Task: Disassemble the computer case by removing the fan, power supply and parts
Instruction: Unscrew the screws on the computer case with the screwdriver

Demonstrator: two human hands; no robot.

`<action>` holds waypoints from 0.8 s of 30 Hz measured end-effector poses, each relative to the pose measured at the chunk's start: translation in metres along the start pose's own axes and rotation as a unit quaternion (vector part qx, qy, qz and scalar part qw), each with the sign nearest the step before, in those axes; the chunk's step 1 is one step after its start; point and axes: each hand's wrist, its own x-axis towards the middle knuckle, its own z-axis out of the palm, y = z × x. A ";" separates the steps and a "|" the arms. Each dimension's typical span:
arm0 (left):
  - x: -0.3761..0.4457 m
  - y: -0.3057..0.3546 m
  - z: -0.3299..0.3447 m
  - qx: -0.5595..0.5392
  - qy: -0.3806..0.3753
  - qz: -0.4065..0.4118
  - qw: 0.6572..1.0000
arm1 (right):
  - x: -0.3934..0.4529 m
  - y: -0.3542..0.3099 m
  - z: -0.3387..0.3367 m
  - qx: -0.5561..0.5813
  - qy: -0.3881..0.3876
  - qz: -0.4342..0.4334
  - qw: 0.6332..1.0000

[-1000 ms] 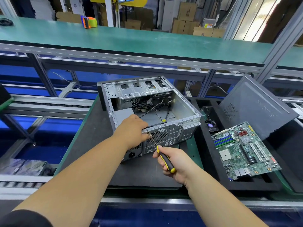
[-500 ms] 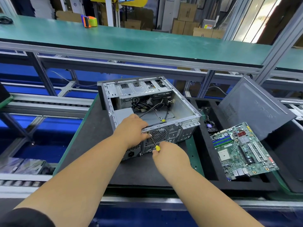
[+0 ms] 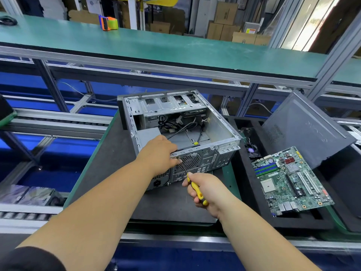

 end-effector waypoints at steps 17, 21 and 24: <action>-0.001 0.000 -0.001 0.008 -0.008 -0.002 1.000 | 0.003 -0.005 0.000 -0.367 0.137 -0.124 0.912; 0.000 0.000 -0.001 0.008 -0.009 -0.003 1.000 | 0.003 -0.006 -0.009 0.059 -0.037 0.031 0.997; 0.000 0.000 -0.002 0.012 -0.011 -0.002 1.000 | 0.001 -0.001 -0.011 0.164 -0.101 0.051 0.980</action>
